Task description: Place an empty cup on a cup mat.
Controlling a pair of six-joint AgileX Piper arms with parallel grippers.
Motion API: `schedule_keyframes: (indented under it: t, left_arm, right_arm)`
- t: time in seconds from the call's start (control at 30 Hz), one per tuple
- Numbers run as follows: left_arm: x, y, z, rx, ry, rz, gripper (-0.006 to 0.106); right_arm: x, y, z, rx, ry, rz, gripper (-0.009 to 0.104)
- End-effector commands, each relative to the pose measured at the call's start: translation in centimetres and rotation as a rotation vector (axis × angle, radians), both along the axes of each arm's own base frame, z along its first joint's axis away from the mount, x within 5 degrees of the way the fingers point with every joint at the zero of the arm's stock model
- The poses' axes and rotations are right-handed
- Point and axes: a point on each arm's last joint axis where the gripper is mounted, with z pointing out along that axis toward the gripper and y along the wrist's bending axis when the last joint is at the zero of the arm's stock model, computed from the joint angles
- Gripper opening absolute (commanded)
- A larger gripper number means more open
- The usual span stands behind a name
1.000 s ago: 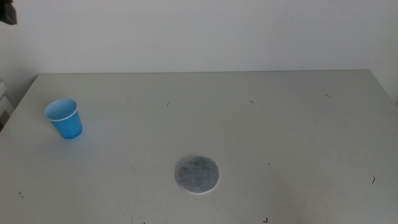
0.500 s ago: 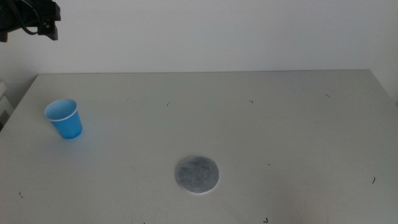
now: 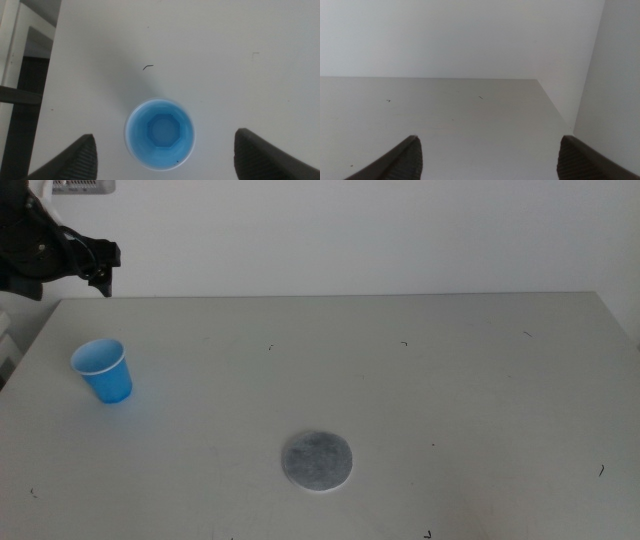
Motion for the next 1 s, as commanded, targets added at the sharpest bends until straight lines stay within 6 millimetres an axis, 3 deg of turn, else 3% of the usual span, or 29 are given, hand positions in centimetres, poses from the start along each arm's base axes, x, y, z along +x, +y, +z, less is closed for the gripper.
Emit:
schedule_keyframes:
  t: [0.0, 0.33, 0.73, 0.87, 0.97]
  left_arm:
    - [0.2, 1.0, 2.1, -0.011, -0.111, 0.004, 0.105]
    - [2.3, 3.9, -2.2, 0.0, -0.016, 0.021, 0.105]
    - [4.4, 4.4, -8.5, 0.0, 0.132, -0.007, 0.104]
    - [4.7, 4.4, -9.7, -0.006, 0.159, -0.006, 0.091]
    - [4.8, 4.4, -10.1, -0.017, 0.168, -0.005, 0.064]
  right_arm:
    - [-0.2, 0.0, 1.2, -0.023, -0.107, 0.004, 0.094]
    - [-0.2, 0.0, 1.2, -0.023, -0.107, 0.004, 0.094]
    - [-0.2, 0.0, 1.2, -0.023, -0.107, 0.004, 0.094]
    - [-0.2, 0.0, 1.2, -0.023, -0.107, 0.004, 0.094]
    - [-0.2, 0.0, 1.2, -0.023, -0.107, 0.004, 0.094]
